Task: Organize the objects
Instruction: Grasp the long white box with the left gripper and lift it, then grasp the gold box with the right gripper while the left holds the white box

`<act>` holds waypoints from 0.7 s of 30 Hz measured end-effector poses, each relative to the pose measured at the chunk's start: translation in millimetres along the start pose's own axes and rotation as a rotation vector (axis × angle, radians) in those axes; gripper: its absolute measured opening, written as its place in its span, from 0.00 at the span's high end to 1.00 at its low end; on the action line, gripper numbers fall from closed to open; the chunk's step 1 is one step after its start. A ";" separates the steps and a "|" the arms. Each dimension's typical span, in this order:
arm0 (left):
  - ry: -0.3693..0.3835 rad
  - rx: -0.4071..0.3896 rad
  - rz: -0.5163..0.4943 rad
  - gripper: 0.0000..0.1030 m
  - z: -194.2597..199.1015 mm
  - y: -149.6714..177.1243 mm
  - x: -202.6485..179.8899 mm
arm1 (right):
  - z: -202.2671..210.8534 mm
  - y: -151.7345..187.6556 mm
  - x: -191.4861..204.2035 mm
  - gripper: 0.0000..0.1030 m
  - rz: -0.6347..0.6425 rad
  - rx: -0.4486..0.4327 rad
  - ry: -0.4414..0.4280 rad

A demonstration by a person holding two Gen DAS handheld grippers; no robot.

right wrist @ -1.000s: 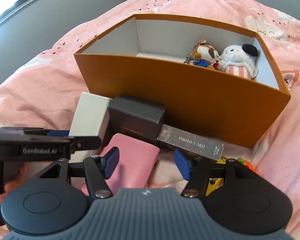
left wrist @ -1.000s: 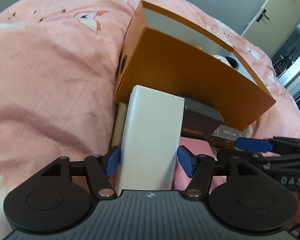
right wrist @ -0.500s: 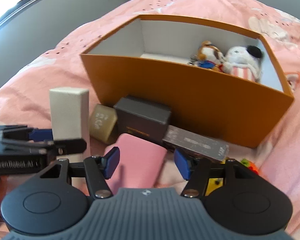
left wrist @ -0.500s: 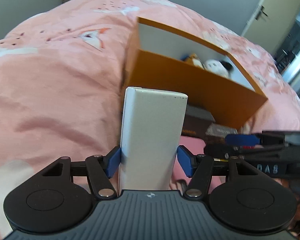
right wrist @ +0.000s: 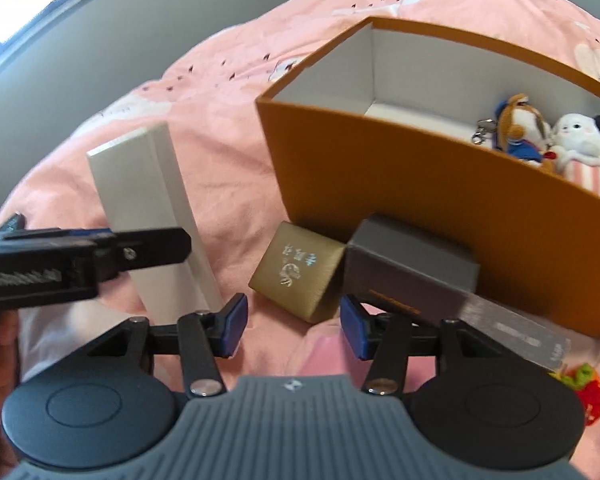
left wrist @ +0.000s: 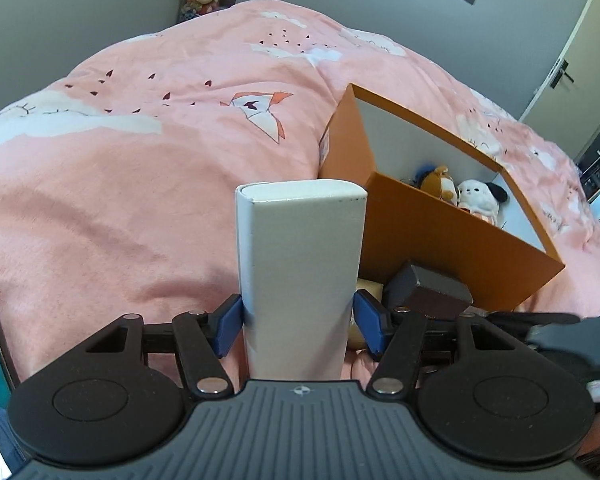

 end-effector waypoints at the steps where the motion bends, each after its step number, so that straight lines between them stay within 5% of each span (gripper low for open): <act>1: 0.004 0.000 0.004 0.33 -0.4 -0.3 1.4 | -6.0 -0.1 1.7 0.47 -0.001 0.010 0.001; 21: 0.040 0.034 0.134 0.33 -22.0 -4.7 36.4 | -62.9 -11.2 -4.3 0.29 -0.086 0.034 0.086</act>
Point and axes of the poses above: each gripper's, at about its wrist camera, not at the fingertips, and z roughly against the way its jaws point, x to its left, y to its underside, the point moved 3 cm from there along -z, roughly the way its jaws point, and after that the axes turned 13 degrees about -y, right-handed, at the moved point
